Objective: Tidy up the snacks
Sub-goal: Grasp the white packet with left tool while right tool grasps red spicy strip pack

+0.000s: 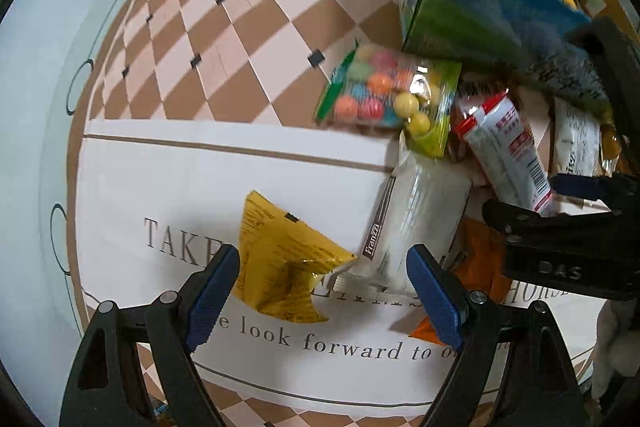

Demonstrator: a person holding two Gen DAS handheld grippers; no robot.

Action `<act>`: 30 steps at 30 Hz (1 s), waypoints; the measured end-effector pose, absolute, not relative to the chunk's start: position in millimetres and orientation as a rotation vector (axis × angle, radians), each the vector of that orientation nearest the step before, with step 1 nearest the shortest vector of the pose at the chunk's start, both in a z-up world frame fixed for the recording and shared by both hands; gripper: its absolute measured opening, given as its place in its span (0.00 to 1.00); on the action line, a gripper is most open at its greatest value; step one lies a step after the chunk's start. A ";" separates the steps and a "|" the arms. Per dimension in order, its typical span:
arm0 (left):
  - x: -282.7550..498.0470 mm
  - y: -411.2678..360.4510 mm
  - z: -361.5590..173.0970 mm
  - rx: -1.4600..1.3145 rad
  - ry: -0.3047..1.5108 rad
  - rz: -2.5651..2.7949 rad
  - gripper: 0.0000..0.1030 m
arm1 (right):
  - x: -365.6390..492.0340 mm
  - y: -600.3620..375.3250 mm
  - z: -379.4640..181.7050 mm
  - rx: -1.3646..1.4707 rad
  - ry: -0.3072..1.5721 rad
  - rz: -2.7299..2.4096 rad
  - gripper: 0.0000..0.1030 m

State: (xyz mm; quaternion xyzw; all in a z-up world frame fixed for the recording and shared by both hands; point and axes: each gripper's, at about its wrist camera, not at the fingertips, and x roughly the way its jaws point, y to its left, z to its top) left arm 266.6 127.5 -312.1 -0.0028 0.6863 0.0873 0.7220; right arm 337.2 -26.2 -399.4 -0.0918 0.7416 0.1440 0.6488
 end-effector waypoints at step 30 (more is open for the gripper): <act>262.6 71.0 -354.0 -0.097 1.611 0.100 0.51 | 278.4 -78.3 -412.3 -0.069 1.794 0.160 0.77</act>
